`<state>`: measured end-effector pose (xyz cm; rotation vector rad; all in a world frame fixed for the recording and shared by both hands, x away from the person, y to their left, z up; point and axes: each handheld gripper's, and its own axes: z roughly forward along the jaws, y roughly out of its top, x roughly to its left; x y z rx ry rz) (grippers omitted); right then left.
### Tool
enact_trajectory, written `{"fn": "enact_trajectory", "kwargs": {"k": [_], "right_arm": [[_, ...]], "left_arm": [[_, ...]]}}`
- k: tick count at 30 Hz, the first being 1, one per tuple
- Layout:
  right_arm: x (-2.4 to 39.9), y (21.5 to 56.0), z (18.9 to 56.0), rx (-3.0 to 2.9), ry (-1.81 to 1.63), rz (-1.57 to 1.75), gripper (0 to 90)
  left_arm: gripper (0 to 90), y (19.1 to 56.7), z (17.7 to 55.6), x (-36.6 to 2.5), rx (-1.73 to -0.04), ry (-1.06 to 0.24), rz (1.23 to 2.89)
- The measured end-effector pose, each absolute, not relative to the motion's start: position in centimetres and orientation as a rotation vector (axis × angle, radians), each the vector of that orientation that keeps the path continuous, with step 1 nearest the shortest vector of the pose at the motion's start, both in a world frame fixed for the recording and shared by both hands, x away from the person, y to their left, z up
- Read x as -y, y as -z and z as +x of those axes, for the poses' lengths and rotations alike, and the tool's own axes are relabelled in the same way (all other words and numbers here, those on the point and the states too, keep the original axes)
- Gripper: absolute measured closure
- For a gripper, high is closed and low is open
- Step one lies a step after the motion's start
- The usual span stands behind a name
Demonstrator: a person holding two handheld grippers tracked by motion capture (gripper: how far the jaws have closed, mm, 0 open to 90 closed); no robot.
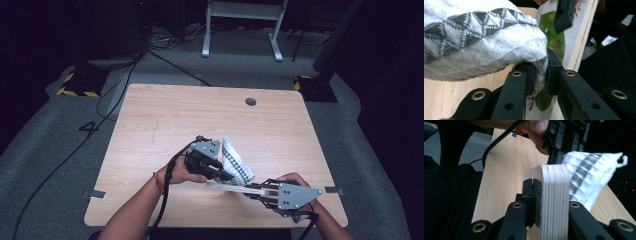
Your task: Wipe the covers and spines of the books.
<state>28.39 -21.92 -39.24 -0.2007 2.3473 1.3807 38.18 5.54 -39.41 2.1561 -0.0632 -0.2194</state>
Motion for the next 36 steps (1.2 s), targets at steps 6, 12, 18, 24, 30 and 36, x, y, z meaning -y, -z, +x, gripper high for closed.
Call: {"fn": "enact_trajectory", "kwargs": {"k": [6, 12, 18, 24, 30, 36], "right_arm": [[23.3, 39.1, 28.6, -2.328, -1.374, -0.157, 78.1], [22.0, 39.2, 27.8, -2.323, -1.286, -0.228, 78.1], [20.7, 39.3, 27.0, -2.314, -1.229, -0.319, 78.1], [20.5, 39.2, 25.8, -2.285, -1.166, -0.366, 78.1], [20.0, 39.3, 25.1, -2.255, -1.115, -0.433, 78.1], [19.7, 39.5, 23.8, -2.223, -1.016, -0.487, 78.0]], "left_arm": [[81.2, 38.7, 37.9, -8.0, 0.043, 0.184, 2.139], [81.2, 38.5, 37.9, -7.7, 0.06, 0.198, 2.165], [81.2, 38.3, 37.7, -5.4, 0.11, 0.213, 2.218], [81.2, 38.6, 37.9, -3.6, 0.104, 0.216, 2.266], [81.2, 39.6, 38.6, -2.6, 0.08, 0.202, 2.35], [81.3, 40.7, 39.3, -4.1, 0.035, 0.206, 2.37]]}}
